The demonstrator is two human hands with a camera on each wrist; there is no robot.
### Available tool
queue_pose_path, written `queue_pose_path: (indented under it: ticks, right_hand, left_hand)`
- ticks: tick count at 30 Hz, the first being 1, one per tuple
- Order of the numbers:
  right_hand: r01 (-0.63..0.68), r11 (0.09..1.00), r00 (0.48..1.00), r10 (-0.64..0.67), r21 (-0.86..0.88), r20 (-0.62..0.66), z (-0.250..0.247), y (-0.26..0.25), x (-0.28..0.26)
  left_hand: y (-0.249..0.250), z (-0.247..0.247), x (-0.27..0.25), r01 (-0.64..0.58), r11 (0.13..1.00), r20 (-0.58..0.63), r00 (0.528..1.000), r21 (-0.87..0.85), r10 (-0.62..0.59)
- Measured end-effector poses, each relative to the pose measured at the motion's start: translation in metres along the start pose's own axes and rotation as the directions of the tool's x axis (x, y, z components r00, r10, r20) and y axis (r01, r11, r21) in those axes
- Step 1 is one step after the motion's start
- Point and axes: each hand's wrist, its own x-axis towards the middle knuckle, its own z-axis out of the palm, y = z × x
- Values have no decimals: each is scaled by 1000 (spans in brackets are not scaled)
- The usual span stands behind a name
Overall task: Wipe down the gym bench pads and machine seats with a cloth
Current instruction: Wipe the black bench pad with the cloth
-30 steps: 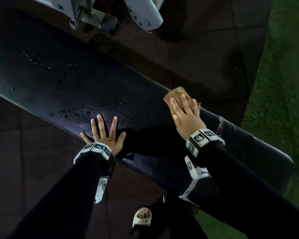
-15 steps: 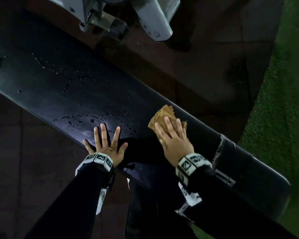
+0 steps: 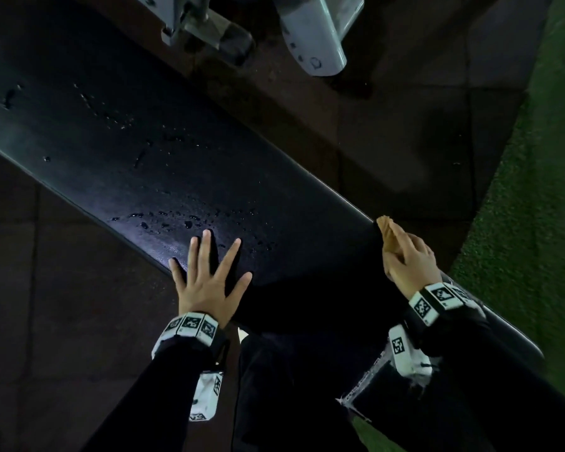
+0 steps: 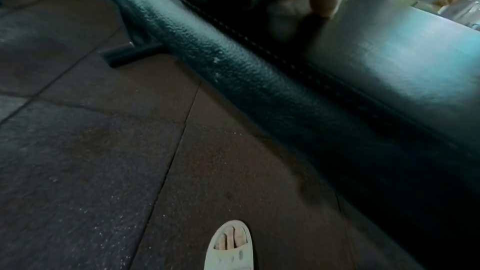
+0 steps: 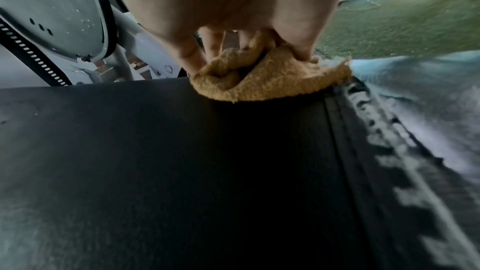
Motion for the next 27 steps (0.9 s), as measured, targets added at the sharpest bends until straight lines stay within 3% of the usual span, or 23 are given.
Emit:
queue_pose_path:
  ticks: [3,5,9,13,18,23,27]
  right_hand:
    - [-33,999,999,33,19,16,0,-16,9]
    - [24,1000,999,-24,11,24,0,-33,18]
    - [231,973,972,-230,-19,36,8,-91,47]
    - [267,964,960,-264,-19,90,15,-144,71]
    - [367,930,927,-366,5,84,9,-131,64]
    - [283,959,957,-282,-7,67,2,-91,40]
    - [272,962,961,-270,-28,65,6,-116,46]
  left_hand:
    - [-14,-9,12,35,999,-91,995,-36,-38]
    - [-29,-21,28,92,992,-142,985,-85,-103]
    - [-46,-36,53,172,979,-51,983,-112,-179]
    - [-41,-40,55,193,976,1,981,-101,-193]
    - [-43,-52,58,212,973,166,966,-87,-196]
    - [-41,-56,59,215,973,210,958,-82,-194]
    - [-41,-57,58,208,975,220,957,-76,-187]
